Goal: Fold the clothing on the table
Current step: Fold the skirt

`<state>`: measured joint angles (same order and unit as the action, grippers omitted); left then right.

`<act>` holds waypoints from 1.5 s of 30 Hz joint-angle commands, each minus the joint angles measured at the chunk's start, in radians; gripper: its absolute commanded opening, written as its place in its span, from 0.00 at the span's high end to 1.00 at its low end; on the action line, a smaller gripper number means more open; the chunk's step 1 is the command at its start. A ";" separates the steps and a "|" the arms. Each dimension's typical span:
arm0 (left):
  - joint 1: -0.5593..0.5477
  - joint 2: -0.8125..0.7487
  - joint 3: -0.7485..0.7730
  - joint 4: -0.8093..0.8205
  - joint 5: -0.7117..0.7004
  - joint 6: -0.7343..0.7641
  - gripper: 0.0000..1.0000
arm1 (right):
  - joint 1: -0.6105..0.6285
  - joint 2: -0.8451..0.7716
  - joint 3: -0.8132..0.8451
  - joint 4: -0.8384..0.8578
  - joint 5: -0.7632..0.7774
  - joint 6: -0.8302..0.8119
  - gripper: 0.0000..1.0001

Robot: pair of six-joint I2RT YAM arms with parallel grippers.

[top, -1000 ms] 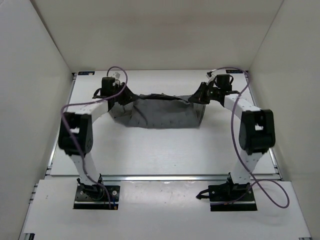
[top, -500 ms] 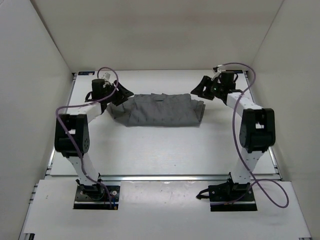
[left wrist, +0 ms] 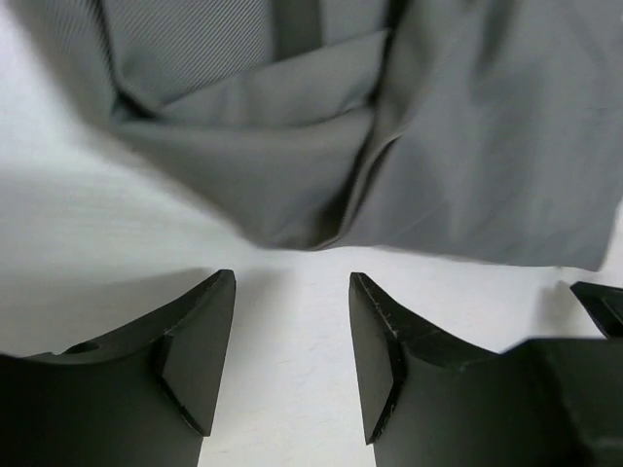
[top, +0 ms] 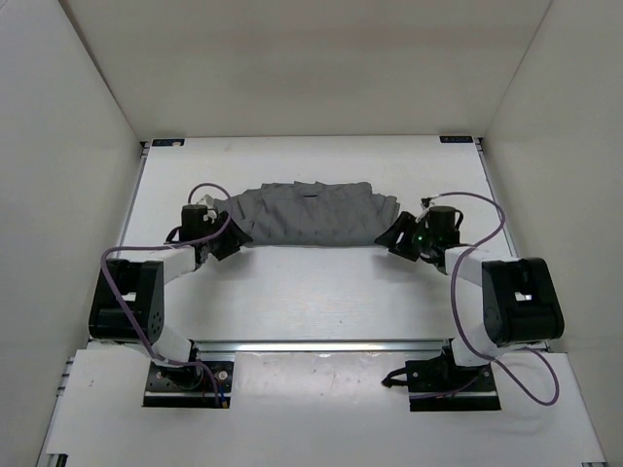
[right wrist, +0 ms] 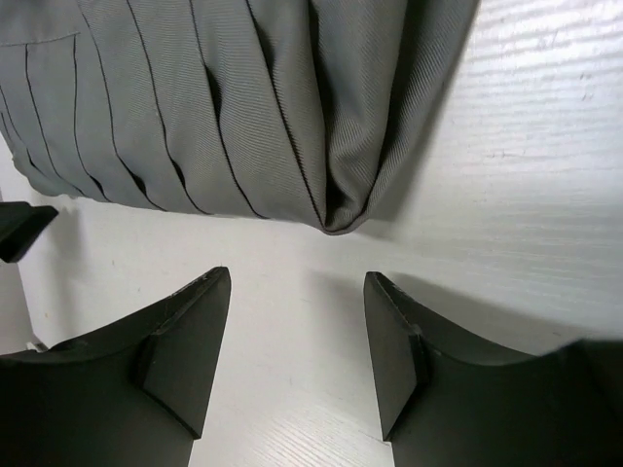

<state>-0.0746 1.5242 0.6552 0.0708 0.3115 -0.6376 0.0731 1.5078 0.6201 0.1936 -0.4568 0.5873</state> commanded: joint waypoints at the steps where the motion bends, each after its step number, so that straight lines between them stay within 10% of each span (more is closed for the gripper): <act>1: -0.025 -0.003 -0.012 0.072 -0.055 -0.017 0.39 | 0.008 0.008 -0.035 0.197 0.037 0.097 0.46; 12: -0.063 0.080 -0.051 0.201 -0.193 -0.082 0.41 | 0.056 0.170 0.003 0.334 0.135 0.246 0.51; 17: -0.080 0.158 0.030 0.149 -0.187 -0.070 0.58 | 0.067 0.175 0.009 0.355 0.188 0.264 1.00; 20: -0.083 0.183 0.040 0.159 -0.144 -0.068 1.00 | 0.030 0.128 -0.048 0.366 0.190 0.266 1.00; 33: -0.332 0.093 0.040 0.090 -0.061 -0.054 1.00 | -0.184 -0.121 0.133 -0.122 0.092 -0.085 1.00; 45: -0.361 0.139 -0.081 0.210 -0.054 -0.122 1.00 | 0.318 0.144 0.564 -0.220 -0.153 -0.308 0.99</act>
<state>-0.4397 1.6581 0.6067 0.2916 0.2657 -0.7547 0.2935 1.5623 1.1030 -0.0399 -0.4740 0.3550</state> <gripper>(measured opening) 0.019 0.042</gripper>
